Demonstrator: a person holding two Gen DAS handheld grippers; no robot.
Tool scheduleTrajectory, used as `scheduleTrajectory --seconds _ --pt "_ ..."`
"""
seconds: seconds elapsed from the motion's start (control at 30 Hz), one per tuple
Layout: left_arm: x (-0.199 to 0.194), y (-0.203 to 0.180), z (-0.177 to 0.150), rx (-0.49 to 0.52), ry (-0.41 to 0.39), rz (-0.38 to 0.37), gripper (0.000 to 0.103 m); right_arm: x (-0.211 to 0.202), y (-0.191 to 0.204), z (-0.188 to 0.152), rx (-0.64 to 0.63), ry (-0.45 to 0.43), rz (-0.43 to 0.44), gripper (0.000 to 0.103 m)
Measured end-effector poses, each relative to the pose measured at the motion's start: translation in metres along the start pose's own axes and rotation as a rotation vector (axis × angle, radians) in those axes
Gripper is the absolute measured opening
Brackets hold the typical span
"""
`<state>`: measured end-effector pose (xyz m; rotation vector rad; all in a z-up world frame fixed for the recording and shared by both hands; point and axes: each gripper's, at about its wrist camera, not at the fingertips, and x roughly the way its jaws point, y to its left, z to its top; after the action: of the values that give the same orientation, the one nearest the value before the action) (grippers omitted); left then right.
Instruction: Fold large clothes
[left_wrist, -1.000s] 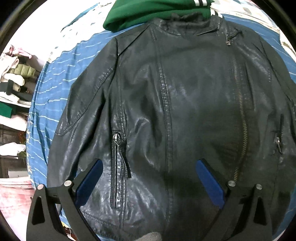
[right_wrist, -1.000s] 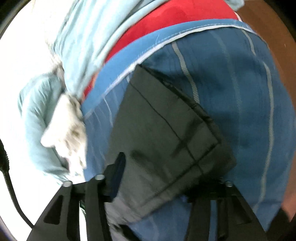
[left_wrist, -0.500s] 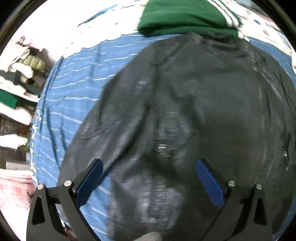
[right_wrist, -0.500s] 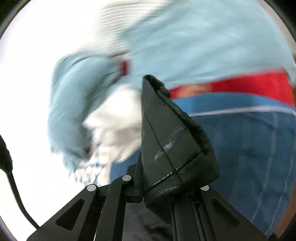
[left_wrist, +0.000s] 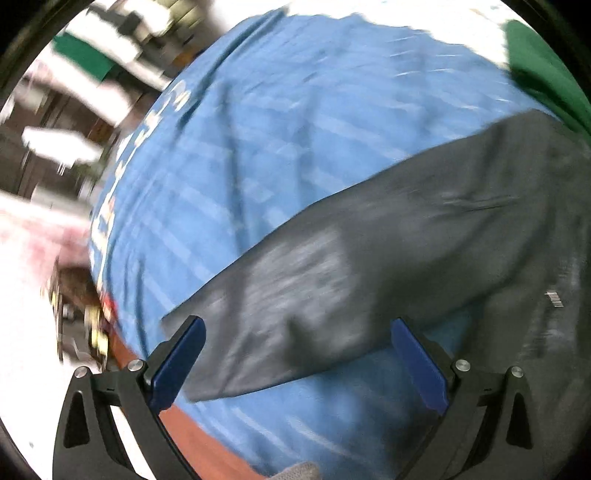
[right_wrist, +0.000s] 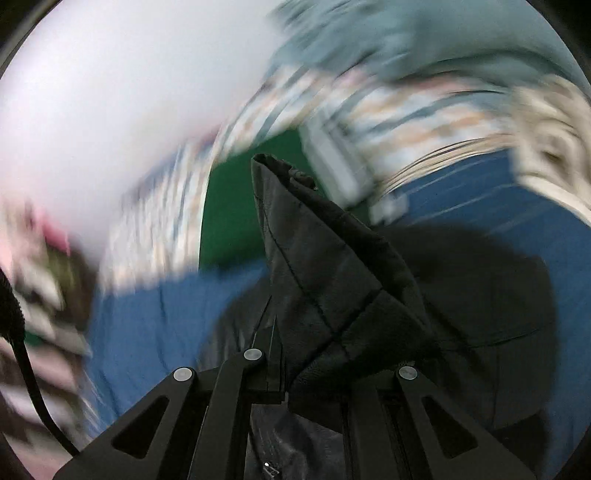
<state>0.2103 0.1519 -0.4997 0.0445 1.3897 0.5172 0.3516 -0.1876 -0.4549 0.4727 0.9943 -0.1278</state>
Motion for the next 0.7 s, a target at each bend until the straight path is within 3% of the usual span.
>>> scheduleTrajectory --seconds 0.1,0.13,0.2,0.23,0.27,0.3,0.33,0.4,0.53,0.6,0.7 --pt "0.023 0.042 -0.018 -0.079 0.076 0.021 0.103 0.074 0.052 -0.053 -0.198 0.185 -0.077 0.007" --pt "0.029 0.052 -0.023 -0.096 0.096 0.021 0.103 0.087 0.06 -0.076 -0.227 0.241 -0.092 0.009" --pt "0.038 0.07 -0.033 -0.129 0.133 0.01 0.103 0.101 0.071 -0.089 -0.262 0.307 -0.108 0.018" --pt "0.04 0.078 -0.037 -0.143 0.146 -0.002 0.103 0.097 0.073 -0.089 -0.258 0.328 -0.077 0.032" --pt "0.043 0.087 -0.04 -0.165 0.158 -0.025 0.103 0.087 0.073 -0.087 -0.228 0.36 -0.016 0.04" --pt "0.046 0.096 -0.045 -0.202 0.171 -0.074 0.103 0.078 0.071 -0.085 -0.203 0.375 -0.003 0.06" --pt "0.049 0.101 -0.048 -0.231 0.188 -0.116 0.103 0.067 0.068 -0.081 -0.182 0.38 0.002 0.069" --pt "0.062 0.117 -0.059 -0.381 0.247 -0.269 0.102 0.041 0.057 -0.078 -0.137 0.377 0.028 0.069" --pt "0.101 0.125 -0.072 -0.673 0.334 -0.499 0.102 0.009 0.022 -0.073 -0.046 0.408 0.006 0.069" --pt "0.117 0.132 -0.069 -0.781 0.316 -0.528 0.102 0.004 0.011 -0.075 -0.026 0.43 -0.005 0.069" --pt "0.143 0.151 -0.062 -0.947 0.3 -0.495 0.095 0.007 0.004 -0.077 0.026 0.443 -0.001 0.069"
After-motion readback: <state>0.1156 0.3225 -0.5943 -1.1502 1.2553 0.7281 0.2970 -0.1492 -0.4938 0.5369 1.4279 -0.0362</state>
